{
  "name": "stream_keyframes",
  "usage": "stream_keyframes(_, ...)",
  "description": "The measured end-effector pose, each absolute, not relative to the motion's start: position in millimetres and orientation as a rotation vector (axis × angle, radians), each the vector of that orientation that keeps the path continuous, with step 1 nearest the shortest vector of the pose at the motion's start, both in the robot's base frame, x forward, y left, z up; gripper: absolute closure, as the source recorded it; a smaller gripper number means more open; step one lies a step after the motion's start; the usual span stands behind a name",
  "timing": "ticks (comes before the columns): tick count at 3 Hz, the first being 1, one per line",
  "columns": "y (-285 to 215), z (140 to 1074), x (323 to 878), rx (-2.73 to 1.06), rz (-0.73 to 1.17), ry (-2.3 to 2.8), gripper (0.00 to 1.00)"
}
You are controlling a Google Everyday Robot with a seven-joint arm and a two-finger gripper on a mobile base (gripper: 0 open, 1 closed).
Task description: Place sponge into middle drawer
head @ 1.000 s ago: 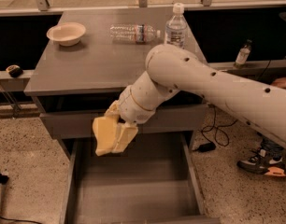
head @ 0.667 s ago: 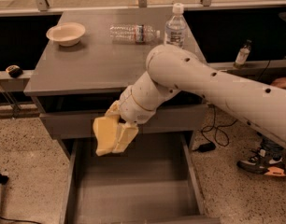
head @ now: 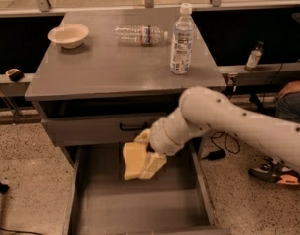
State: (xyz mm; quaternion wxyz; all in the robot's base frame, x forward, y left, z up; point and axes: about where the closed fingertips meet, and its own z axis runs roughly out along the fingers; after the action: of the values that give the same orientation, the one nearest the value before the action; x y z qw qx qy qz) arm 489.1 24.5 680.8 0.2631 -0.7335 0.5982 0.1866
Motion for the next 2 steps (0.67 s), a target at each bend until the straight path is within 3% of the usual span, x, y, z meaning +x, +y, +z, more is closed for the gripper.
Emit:
stream_keyframes(1, -12.3, 640.7, 482.6, -1.931, 0.448, 1.646, 1.00)
stream_keyframes(2, -12.4, 640.7, 482.9, -1.930, 0.448, 1.647, 1.00)
